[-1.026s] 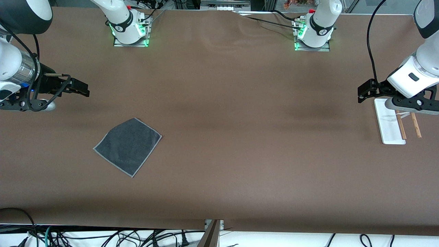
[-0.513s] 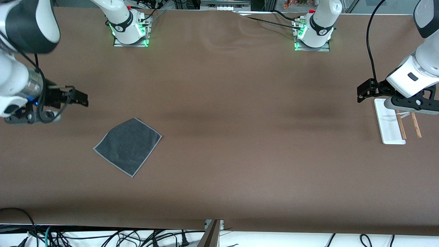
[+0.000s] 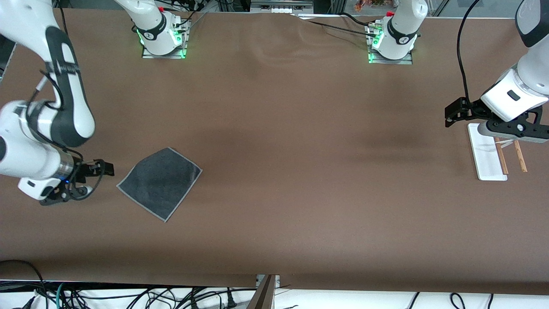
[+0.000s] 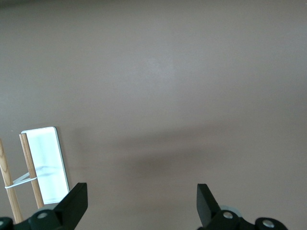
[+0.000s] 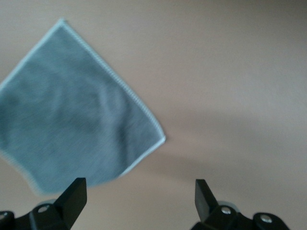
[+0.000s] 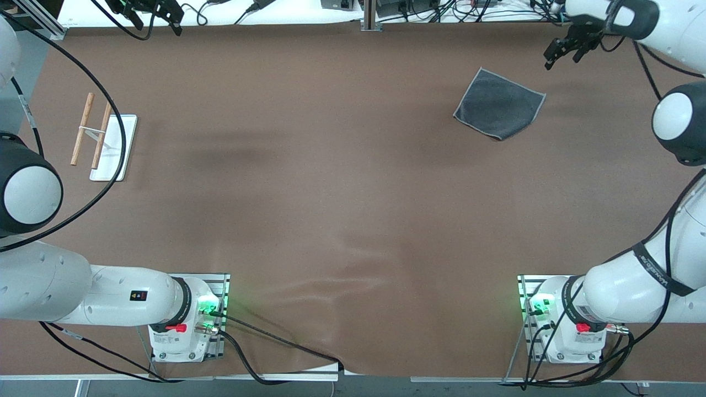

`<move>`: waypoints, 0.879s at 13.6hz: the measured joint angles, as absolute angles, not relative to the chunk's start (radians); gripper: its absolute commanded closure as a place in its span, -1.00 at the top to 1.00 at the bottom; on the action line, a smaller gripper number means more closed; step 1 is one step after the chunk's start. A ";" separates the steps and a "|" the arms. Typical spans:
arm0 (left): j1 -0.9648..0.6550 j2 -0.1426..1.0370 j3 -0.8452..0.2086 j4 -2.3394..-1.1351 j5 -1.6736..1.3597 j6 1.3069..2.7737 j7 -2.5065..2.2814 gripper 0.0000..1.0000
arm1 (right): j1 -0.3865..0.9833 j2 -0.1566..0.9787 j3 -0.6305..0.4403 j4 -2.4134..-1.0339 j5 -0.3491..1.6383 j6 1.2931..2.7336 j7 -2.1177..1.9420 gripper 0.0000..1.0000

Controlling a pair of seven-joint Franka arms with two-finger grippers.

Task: Pass towel and hang on rack
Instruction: 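Move the right gripper down to the corner of the grey towel, then close the right gripper on the towel corner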

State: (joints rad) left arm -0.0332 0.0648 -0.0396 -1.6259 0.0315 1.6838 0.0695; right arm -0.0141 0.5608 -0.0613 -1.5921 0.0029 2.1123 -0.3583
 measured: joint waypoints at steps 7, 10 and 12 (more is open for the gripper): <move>-0.033 0.069 -0.040 -1.626 0.032 1.683 0.070 1.00 | -0.032 0.631 -0.061 -1.785 0.053 2.434 -0.420 0.83; -0.033 0.070 -0.040 -1.626 0.032 1.683 0.070 1.00 | -0.036 0.639 -0.060 -1.834 0.057 2.514 -0.437 0.71; -0.033 0.070 -0.040 -1.626 0.032 1.683 0.070 1.00 | -0.039 0.643 -0.060 -1.855 0.057 2.543 -0.440 0.46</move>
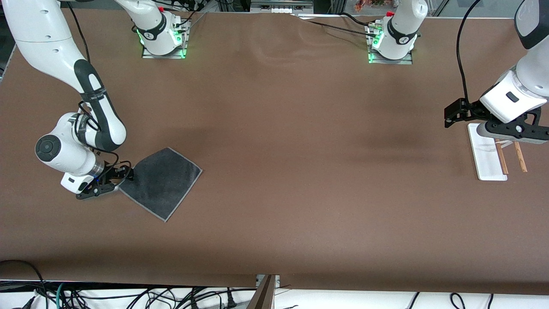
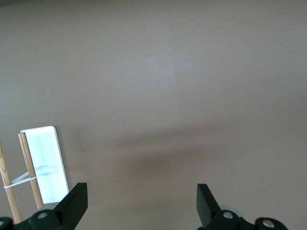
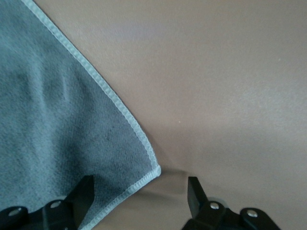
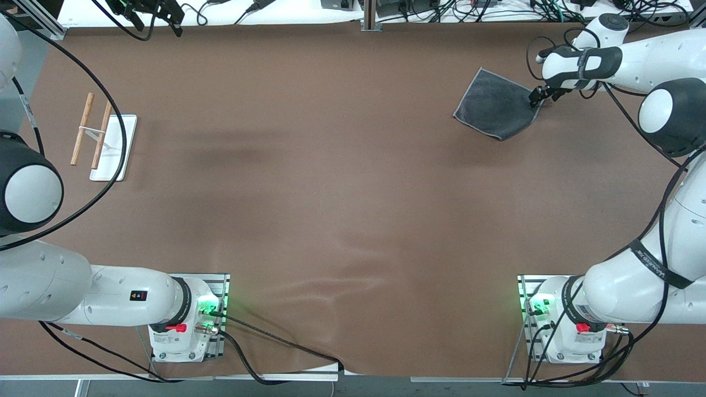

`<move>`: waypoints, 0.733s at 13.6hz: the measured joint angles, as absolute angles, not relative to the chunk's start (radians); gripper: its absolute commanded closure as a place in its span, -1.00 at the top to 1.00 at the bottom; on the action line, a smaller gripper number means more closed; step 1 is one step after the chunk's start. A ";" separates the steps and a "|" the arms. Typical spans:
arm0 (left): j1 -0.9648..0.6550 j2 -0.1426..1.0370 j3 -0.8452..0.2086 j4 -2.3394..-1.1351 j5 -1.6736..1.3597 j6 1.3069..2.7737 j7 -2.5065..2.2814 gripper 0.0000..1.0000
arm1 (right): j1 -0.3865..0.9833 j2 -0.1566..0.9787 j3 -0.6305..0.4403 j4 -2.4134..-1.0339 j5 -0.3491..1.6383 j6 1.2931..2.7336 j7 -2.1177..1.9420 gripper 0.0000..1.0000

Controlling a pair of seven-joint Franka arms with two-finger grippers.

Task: Pass towel and hang on rack
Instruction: 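Close the right gripper on the towel corner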

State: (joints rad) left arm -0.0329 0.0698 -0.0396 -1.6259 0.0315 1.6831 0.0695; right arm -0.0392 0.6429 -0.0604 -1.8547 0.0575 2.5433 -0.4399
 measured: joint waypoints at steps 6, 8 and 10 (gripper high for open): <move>-0.032 0.070 -0.040 -1.626 0.032 1.683 0.070 1.00 | -0.040 0.641 -0.055 -1.855 0.062 2.559 -0.441 -1.00; -0.032 0.070 -0.039 -1.626 0.032 1.683 0.070 1.00 | -0.040 0.639 -0.047 -1.855 0.075 2.559 -0.441 -1.00; -0.032 0.070 -0.039 -1.626 0.032 1.683 0.070 1.00 | -0.040 0.639 -0.036 -1.850 0.119 2.549 -0.441 -1.00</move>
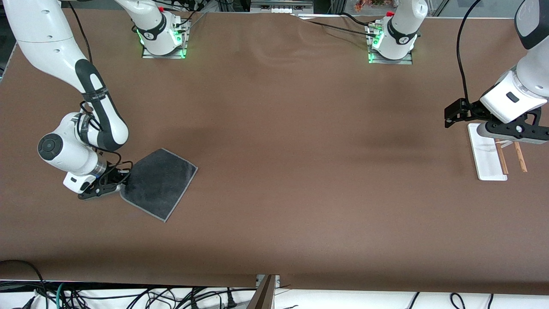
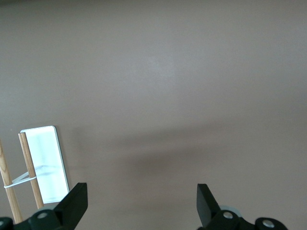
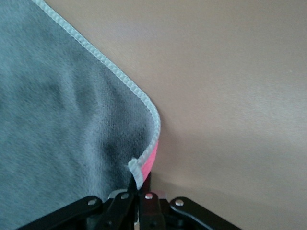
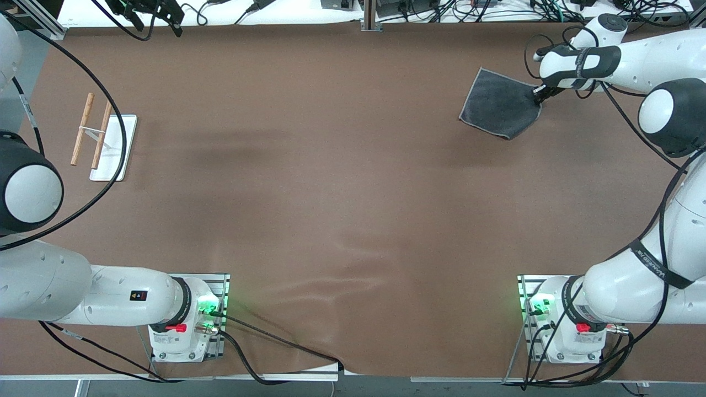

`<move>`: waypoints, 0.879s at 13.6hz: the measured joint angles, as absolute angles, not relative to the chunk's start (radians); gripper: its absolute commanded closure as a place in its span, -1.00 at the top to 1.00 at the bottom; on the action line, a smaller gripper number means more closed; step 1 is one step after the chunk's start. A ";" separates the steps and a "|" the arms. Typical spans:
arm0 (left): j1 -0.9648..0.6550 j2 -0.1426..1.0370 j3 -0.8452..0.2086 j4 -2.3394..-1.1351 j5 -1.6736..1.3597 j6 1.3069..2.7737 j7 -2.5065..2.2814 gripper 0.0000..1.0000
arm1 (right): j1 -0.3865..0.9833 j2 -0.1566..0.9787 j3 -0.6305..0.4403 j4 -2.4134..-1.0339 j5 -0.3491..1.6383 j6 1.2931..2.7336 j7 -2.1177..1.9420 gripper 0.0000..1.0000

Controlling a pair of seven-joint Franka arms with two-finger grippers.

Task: Pass towel and hang on rack
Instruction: 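Close the right gripper on the towel corner, then lift the towel with the right gripper while the left gripper approaches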

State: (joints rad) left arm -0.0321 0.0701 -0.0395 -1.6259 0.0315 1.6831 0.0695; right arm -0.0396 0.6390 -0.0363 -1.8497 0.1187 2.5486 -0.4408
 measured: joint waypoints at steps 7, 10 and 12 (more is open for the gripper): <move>-0.031 0.070 -0.039 -1.626 0.032 1.683 0.070 1.00 | -0.036 0.636 0.023 -1.690 0.233 2.291 -0.347 -1.00; -0.030 0.071 -0.038 -1.626 0.032 1.683 0.070 1.00 | -0.031 0.635 0.063 -1.624 0.234 2.163 -0.205 -1.00; -0.030 0.071 -0.037 -1.626 0.032 1.683 0.070 1.00 | -0.030 0.632 0.087 -1.578 0.253 2.070 -0.098 -1.00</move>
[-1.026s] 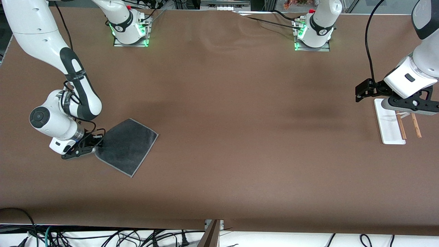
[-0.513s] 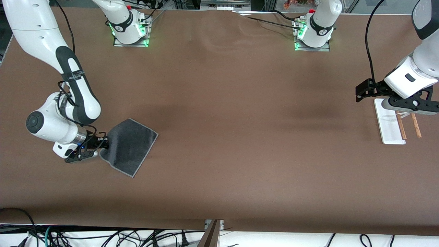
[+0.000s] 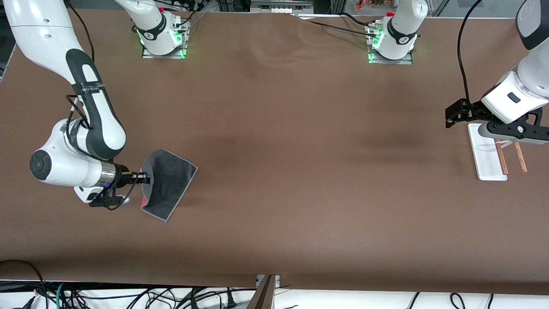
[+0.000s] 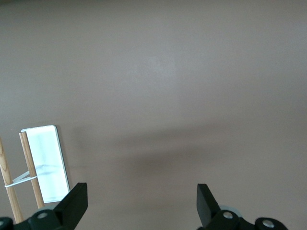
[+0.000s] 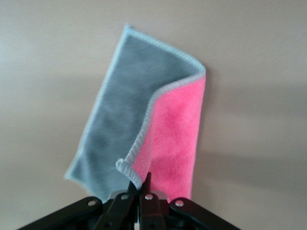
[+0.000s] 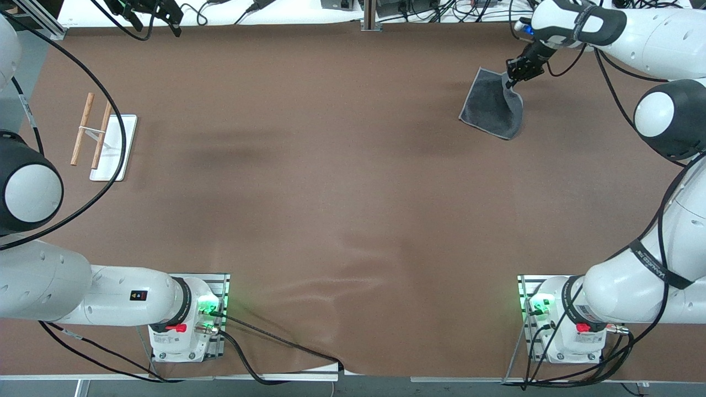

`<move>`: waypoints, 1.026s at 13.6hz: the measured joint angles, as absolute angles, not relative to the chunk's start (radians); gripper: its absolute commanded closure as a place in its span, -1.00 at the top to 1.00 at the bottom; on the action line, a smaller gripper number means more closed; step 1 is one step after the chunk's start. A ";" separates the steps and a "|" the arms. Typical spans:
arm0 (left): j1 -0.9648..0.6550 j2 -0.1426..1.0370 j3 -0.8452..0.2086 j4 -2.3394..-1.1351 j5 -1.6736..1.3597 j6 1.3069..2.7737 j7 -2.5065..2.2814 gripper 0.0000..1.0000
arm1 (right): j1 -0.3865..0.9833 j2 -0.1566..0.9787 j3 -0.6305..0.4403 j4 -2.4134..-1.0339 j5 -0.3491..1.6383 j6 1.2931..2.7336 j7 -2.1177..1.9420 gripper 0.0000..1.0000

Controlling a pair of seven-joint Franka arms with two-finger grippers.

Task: Pass towel and hang on rack
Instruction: 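Lift the towel with the right gripper while the left gripper approaches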

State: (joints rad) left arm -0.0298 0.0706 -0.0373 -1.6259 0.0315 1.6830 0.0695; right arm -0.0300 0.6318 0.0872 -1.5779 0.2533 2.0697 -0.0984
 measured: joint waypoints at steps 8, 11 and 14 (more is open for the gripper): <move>-0.031 0.071 -0.039 -1.626 0.031 1.683 0.070 1.00 | -0.026 0.572 0.197 -1.430 0.445 1.747 0.364 -1.00; -0.033 0.071 -0.041 -1.626 -0.024 1.649 0.070 1.00 | -0.024 0.557 0.268 -1.417 0.537 1.732 0.582 -1.00; -0.032 0.072 -0.040 -1.625 -0.169 1.636 0.070 1.00 | -0.024 0.555 0.338 -1.360 0.645 1.732 0.819 -1.00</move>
